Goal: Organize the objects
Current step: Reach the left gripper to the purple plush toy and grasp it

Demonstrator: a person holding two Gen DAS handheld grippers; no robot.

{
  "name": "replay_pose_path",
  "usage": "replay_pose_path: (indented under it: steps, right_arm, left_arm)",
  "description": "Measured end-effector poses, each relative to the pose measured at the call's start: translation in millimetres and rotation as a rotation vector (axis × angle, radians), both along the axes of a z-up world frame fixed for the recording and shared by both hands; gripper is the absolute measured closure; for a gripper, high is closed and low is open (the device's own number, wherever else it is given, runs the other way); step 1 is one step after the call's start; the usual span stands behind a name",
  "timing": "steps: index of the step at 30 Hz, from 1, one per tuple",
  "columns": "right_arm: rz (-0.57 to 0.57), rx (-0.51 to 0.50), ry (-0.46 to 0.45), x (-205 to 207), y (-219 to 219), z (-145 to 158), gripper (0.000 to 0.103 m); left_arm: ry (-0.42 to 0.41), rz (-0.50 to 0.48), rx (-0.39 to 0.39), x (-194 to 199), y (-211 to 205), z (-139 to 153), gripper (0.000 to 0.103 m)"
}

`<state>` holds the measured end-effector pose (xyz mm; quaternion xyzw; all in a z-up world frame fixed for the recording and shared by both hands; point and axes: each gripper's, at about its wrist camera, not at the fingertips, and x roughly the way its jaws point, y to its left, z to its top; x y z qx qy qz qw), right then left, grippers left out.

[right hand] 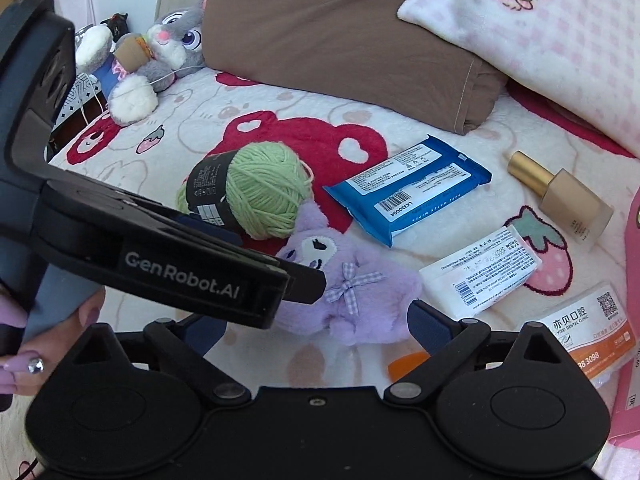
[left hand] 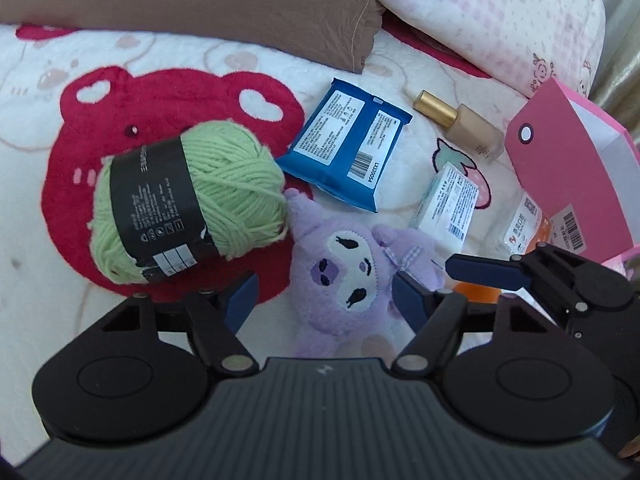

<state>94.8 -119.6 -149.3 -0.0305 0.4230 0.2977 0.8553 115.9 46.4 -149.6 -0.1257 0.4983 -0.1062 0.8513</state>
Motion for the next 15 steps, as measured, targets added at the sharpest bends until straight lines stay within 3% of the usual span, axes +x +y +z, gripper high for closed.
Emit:
replay_pose_path:
  steps: [4,6,9,11,15]
  right_arm:
    - [-0.02,-0.01,0.027,11.1,2.9,-16.6,0.008]
    - [-0.027,-0.012,0.042,12.3,2.1,-22.1,0.014]
    - [-0.021,-0.012,0.012,3.9,-1.1,-16.3,0.02]
    - [-0.021,-0.018,-0.007,0.8,-3.3,-12.2,0.021]
    - [-0.019,0.003,-0.024,-4.3,-11.2,0.9,0.022]
  left_arm:
    - [0.022,0.036,-0.063,4.9,4.3,-13.9,0.038]
    - [0.025,0.025,-0.104,3.9,3.2,-15.2,0.055]
    - [0.004,0.026,-0.107,-2.0,1.2,-10.7,0.057]
    - [0.012,0.05,-0.158,-5.9,4.7,-8.9,0.057]
    - [-0.015,0.051,-0.17,-15.5,3.6,3.0,0.057]
